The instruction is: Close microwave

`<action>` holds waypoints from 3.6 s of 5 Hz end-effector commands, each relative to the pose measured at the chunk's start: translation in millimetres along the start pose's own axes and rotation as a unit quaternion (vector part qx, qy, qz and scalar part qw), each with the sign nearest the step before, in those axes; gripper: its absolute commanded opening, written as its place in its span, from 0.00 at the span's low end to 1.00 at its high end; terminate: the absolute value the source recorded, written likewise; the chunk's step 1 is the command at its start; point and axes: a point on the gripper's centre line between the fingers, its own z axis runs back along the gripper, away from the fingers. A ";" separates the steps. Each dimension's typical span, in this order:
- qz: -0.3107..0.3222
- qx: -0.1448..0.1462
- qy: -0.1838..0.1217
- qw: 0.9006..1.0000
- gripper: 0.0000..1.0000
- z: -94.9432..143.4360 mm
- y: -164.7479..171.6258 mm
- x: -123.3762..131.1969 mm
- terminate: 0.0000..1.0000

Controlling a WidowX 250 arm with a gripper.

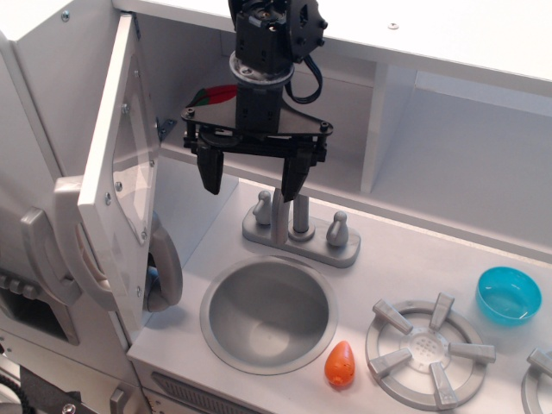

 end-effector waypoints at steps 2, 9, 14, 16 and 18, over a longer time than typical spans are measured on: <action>-0.032 -0.031 0.002 0.999 1.00 36.7 16.0 -10.8 0.00; -0.114 -0.112 0.003 0.987 1.00 78.5 107.7 -61.4 0.00; -0.046 -0.105 0.016 0.993 1.00 53.7 20.7 -24.3 0.00; -0.047 -0.151 0.019 0.987 1.00 91.8 -14.1 -36.9 0.00; -0.106 -0.175 0.033 0.978 1.00 113.2 1.2 -89.0 0.00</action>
